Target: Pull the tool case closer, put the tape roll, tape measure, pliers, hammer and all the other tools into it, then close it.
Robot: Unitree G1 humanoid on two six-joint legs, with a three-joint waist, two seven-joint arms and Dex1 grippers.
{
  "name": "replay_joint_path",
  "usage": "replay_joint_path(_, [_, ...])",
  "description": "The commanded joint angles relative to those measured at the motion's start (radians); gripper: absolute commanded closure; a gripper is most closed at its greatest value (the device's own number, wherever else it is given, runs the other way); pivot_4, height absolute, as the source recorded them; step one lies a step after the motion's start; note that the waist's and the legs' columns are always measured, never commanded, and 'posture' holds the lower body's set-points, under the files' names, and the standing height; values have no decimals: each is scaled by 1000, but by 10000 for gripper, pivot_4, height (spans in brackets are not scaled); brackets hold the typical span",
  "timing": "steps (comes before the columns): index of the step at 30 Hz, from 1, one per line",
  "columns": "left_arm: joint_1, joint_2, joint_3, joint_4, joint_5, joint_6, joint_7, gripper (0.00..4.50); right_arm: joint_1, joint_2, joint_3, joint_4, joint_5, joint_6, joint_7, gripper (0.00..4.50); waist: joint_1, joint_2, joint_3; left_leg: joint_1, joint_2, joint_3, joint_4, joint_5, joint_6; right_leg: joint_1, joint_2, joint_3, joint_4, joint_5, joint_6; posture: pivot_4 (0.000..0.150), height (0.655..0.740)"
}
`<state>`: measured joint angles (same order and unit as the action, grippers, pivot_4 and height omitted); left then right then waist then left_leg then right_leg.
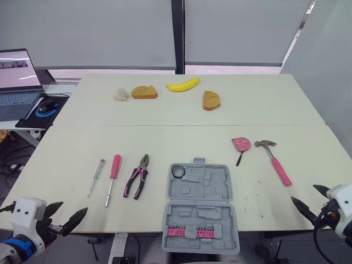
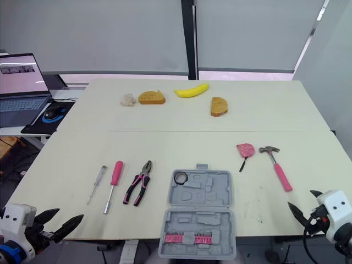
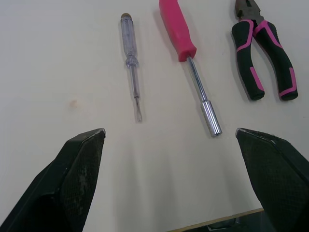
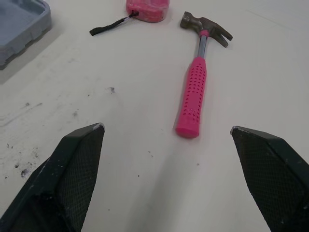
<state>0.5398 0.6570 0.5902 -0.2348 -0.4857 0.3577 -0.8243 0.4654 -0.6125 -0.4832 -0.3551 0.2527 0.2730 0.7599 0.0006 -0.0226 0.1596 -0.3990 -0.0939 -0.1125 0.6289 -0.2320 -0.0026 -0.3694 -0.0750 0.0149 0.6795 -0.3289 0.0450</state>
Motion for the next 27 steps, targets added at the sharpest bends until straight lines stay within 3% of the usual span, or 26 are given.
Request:
replay_joint_path(1, [-106, 59, -107, -86, 8, -62, -85, 0, -85, -1, 104, -84, -7, 43, -38, 492, 3, 1, 0, 0, 0, 0, 0, 0, 0, 0, 0, 0, 0, 0, 0, 1500, 7400])
replay_joint_path(7, [-324, 111, -294, -114, 23, -102, -182, 0, -251, 72, 282, -105, -54, 184, -185, 492, 5, 1, -1, -1, 0, 1, 0, 0, -1, -1, 0, -1, 0, 2, -1, 1500, 7400])
replay_joint_path(11, [-477, 117, -420, -127, 17, -84, -231, 0, -394, 155, 373, -23, -122, 243, -313, 492, -1, 2, 0, -1, 0, 1, -1, 0, -1, 0, 1, 0, 1, 2, 0, 1500, 7400])
replay_joint_path(15, [-580, 111, -498, -99, 21, -95, -278, 0, -495, 219, 416, 85, -153, 269, -381, 9389, -6, 2, 0, 0, 1, 1, -1, 0, -1, 0, 2, 1, 2, 4, -1, 1500, 7400])
replay_joint_path(27, [-739, 55, -616, -73, 38, -99, -295, 0, -742, 341, 413, 410, -191, 284, -551, 9389, -17, 3, 0, -1, 1, 2, 0, 1, -2, 0, 4, 2, 3, 5, -1, 1500, 7400])
